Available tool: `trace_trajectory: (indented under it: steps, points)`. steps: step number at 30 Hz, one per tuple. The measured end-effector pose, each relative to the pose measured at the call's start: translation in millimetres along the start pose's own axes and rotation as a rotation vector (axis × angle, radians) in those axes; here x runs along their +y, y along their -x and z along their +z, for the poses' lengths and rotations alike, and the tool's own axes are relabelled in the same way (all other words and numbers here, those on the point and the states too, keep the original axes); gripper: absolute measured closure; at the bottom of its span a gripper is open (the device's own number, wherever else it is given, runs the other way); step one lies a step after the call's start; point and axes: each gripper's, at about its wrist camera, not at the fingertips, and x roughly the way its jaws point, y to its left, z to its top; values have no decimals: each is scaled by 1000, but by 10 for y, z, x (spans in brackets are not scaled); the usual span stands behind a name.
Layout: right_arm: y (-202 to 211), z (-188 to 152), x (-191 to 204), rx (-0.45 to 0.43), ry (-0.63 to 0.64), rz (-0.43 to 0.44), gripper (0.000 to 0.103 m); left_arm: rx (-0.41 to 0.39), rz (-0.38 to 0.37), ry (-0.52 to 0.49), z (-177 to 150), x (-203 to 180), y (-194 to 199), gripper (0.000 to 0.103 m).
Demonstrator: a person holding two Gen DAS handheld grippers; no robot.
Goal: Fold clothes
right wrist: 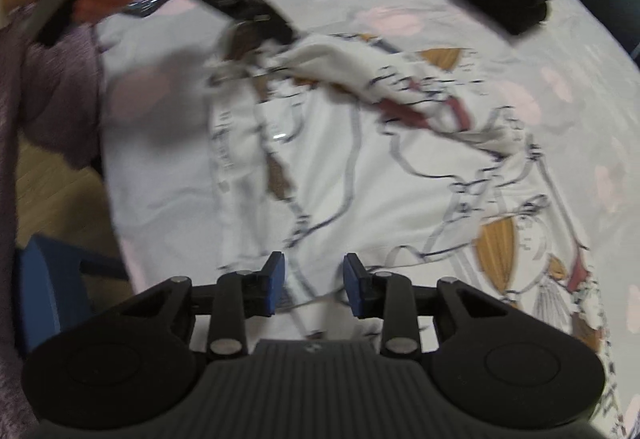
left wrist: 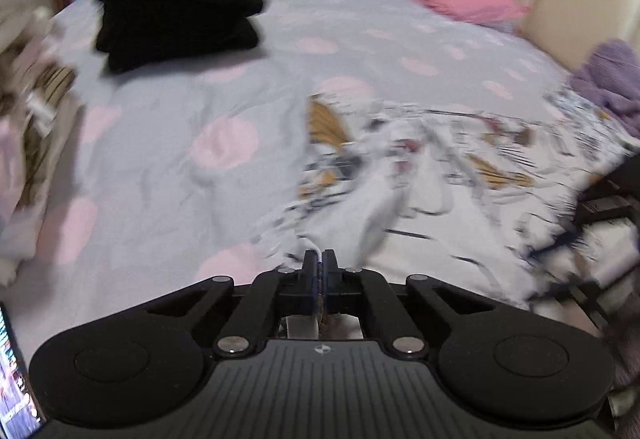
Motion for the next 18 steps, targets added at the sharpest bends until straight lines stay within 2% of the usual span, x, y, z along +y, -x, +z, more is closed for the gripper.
trace_trajectory:
  steps: [6, 8, 11, 12, 13, 15, 16, 18]
  points:
    - [41, 17, -187, -4, -88, -51, 67, 43, -103, -139, -131, -395, 34, 103]
    - [20, 33, -187, 0, -95, -55, 67, 67, -115, -181, -178, -498, -12, 103]
    - [1, 37, -170, 6, -91, -57, 64, 89, -130, -193, -219, -548, -46, 103]
    - [-10, 32, -162, 8, -89, -57, 60, 90, -136, -185, -217, -540, -34, 102]
    - [-21, 24, -159, 9, -88, -60, 58, 84, -141, -175, -210, -525, -11, 101]
    - [-43, 17, -167, 9, -88, -72, 56, 39, -140, -140, -168, -449, 78, 87]
    - [-43, 9, -176, 4, -90, -83, 55, 5, -127, -113, -138, -393, 127, 84]
    - [-32, -9, -215, -14, -104, -114, 53, -60, -90, -58, -81, -284, 211, 82]
